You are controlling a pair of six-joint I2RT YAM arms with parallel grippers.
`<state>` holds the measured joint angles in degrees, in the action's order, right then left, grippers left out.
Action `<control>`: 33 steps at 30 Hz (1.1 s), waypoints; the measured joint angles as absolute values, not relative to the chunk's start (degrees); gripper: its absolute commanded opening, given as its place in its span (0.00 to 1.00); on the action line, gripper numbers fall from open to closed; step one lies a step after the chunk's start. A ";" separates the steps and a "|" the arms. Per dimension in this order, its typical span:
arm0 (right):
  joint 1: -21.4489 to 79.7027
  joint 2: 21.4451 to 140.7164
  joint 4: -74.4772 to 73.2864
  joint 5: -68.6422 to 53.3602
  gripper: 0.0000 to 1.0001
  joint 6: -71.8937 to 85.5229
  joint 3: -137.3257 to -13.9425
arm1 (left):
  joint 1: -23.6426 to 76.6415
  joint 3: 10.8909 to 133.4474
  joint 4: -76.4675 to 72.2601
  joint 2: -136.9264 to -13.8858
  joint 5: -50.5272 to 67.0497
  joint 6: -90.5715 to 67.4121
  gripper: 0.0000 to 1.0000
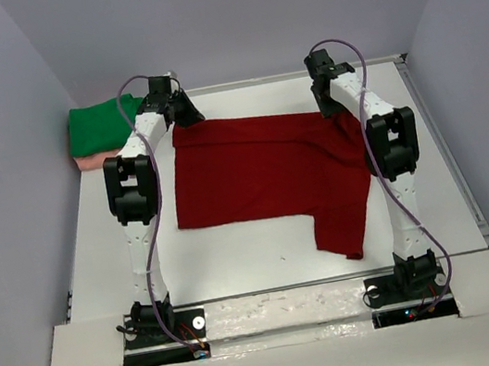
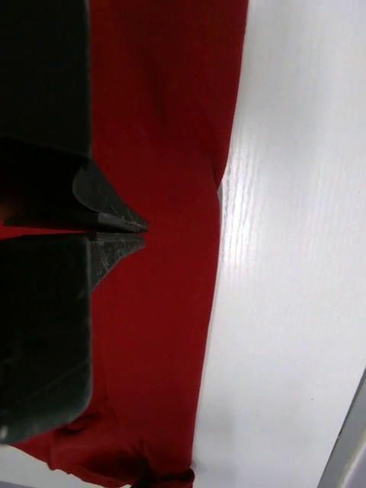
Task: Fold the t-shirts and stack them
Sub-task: Flatten the tshirt out
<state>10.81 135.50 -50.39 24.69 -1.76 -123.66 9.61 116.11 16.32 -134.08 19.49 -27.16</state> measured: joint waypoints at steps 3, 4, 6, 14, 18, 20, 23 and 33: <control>10.81 135.50 -50.57 25.52 0.43 -1.80 -122.98 | 9.47 114.85 15.38 -134.08 21.67 -27.73 0.15; 10.81 135.50 -50.54 25.78 0.43 -1.87 -122.69 | 9.39 114.67 15.11 -134.08 22.24 -27.86 0.15; 10.81 135.50 -50.54 26.20 0.43 -2.00 -121.93 | 9.23 114.21 14.28 -134.08 23.38 -28.21 0.15; 10.81 135.50 -50.48 27.64 0.39 -2.92 -121.08 | 9.23 113.89 12.45 -134.08 25.69 -29.06 0.15; 10.81 136.59 -50.54 28.38 0.36 -3.36 -122.85 | 9.23 113.89 12.16 -134.08 26.30 -29.10 0.15; 10.81 137.03 -50.52 28.58 0.24 -3.51 -123.44 | 9.23 113.89 12.12 -134.08 26.44 -29.12 0.15; 10.81 137.51 -50.54 29.12 0.09 -3.92 -124.22 | 9.23 113.89 12.03 -134.08 26.59 -29.21 0.15; 10.68 137.56 -50.50 31.90 0.00 -3.31 -124.68 | 9.23 113.82 11.79 -134.08 27.00 -29.28 0.15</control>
